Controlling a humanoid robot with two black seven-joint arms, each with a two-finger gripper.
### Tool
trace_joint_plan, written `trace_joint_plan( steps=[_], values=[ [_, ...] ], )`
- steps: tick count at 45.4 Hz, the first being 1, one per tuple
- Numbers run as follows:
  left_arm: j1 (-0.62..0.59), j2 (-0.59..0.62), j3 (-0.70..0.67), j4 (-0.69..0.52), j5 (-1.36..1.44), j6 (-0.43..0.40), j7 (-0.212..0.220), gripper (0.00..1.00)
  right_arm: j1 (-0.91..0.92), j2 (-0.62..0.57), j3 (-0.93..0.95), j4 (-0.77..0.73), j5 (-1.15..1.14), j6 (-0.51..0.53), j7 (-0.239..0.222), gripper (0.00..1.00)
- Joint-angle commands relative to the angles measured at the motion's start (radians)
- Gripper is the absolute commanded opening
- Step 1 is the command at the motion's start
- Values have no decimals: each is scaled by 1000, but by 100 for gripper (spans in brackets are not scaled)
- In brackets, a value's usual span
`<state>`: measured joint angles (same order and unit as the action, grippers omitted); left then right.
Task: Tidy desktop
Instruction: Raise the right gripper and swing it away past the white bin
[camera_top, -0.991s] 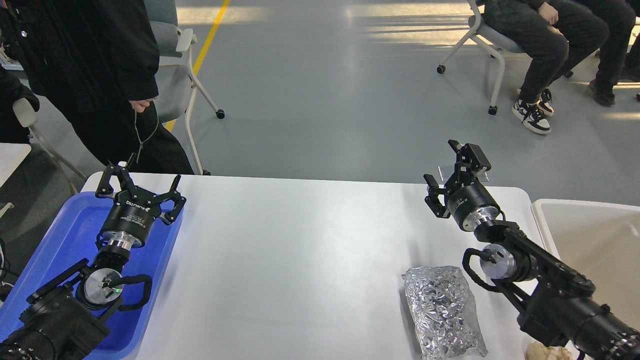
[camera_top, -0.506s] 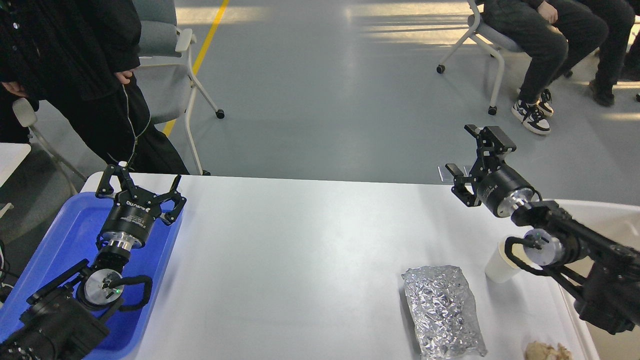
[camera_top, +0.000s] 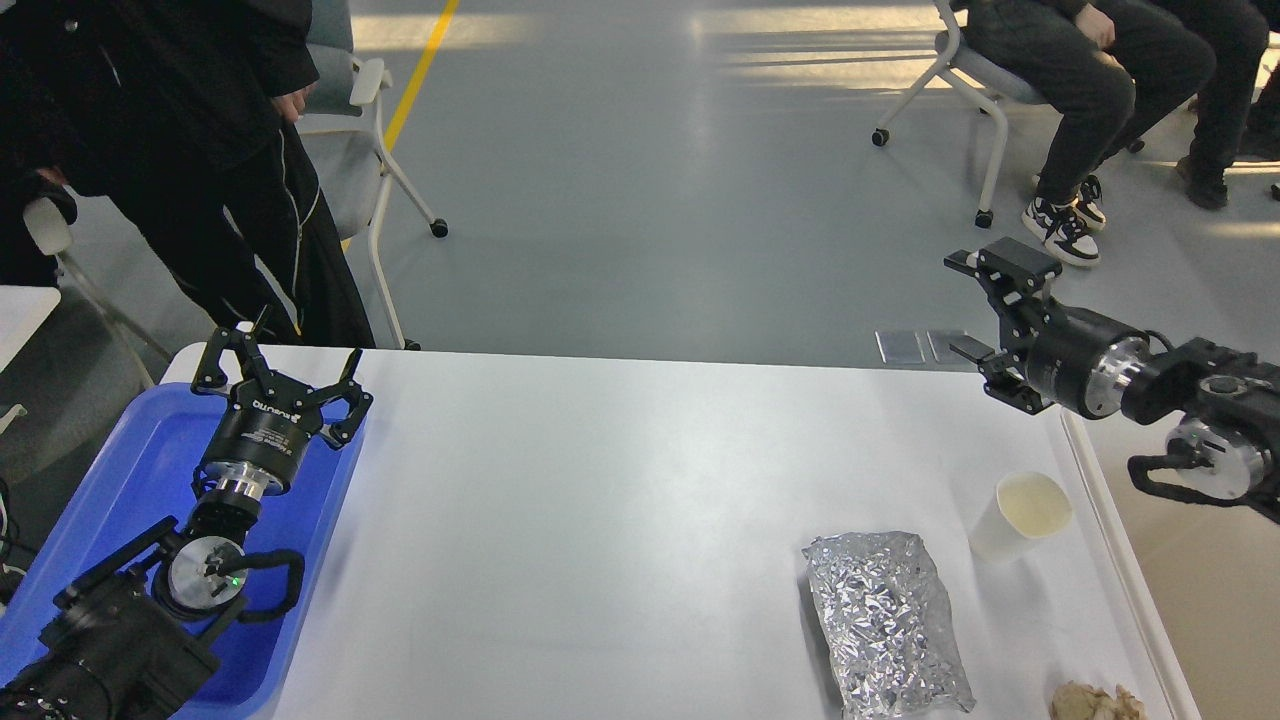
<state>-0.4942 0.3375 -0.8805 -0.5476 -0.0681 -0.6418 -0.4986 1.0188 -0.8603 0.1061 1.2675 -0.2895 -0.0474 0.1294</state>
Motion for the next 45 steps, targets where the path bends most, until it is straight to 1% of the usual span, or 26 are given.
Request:
trace_joint_plan(
  steps=[1, 7, 12, 15, 29, 38, 41, 45],
  values=[
    [2, 0, -2, 0, -2, 2, 0, 100, 165, -108, -201, 84, -152, 1, -30, 100],
    [2, 0, -2, 2, -4, 4, 0, 100, 245, -138, -322, 108, -270, 0, -34, 100],
    [0, 0, -2, 0, -4, 4, 0, 100, 296, -144, -434, 116, -352, 0, -68, 100],
    [0, 0, -2, 0, -2, 1, 0, 100, 305, -144, -480, 116, -376, 0, -76, 100],
    [0, 0, 0, 0, -2, 1, 0, 100, 290, -209, -476, 93, -384, -11, -71, 100],
    [0, 0, 0, 2, -2, 1, 0, 100, 284, -207, -490, 38, -401, -8, -70, 100],
    [0, 0, 0, 0, -2, 1, 0, 100, 267, -210, -502, 41, -482, -5, -70, 100],
    [0, 0, 0, 0, -2, 1, 0, 100, 247, -221, -510, 46, -670, -6, -70, 100]
  ],
)
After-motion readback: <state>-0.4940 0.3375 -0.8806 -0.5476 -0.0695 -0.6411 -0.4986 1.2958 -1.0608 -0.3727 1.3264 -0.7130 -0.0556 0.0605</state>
